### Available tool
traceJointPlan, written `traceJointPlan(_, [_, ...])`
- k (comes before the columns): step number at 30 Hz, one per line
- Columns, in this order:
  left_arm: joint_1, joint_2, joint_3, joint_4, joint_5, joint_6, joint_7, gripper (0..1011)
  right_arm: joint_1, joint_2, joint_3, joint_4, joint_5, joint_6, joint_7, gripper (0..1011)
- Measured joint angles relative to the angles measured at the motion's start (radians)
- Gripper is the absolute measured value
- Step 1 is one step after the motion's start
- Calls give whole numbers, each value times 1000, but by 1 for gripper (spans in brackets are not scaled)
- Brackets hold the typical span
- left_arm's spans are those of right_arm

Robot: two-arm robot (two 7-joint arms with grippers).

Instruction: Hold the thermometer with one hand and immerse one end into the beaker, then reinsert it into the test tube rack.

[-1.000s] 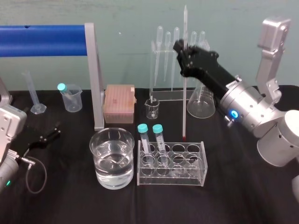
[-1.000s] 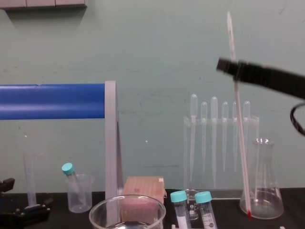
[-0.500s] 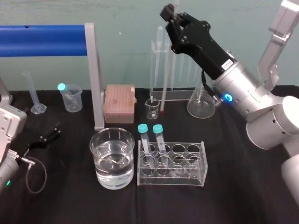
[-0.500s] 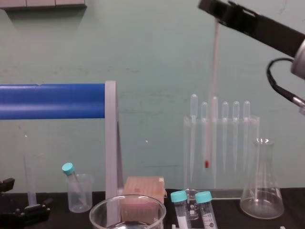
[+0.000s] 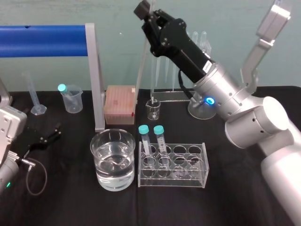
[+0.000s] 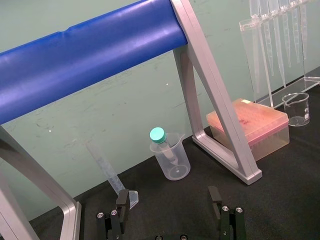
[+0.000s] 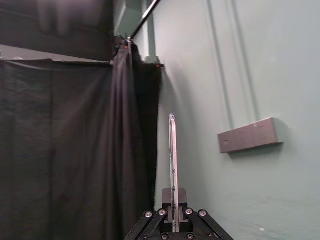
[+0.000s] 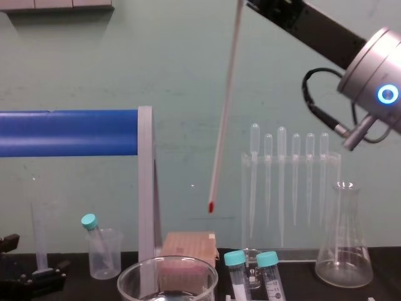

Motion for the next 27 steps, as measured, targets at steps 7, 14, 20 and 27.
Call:
traceJointPlan(7, [0, 0, 0, 0, 0, 0, 0, 1008, 22, -10, -43, 60, 37, -14, 70, 52])
traceJointPlan(14, [0, 0, 0, 0, 0, 0, 0, 1008, 42, -15, -89, 122, 51, -33, 130, 52])
traceJointPlan(20, [0, 0, 0, 0, 0, 0, 0, 1008, 55, -24, -119, 168, 53, -46, 165, 52])
traceJointPlan(27, [0, 0, 0, 0, 0, 0, 0, 1008, 78, -42, -156, 251, 32, -64, 195, 52])
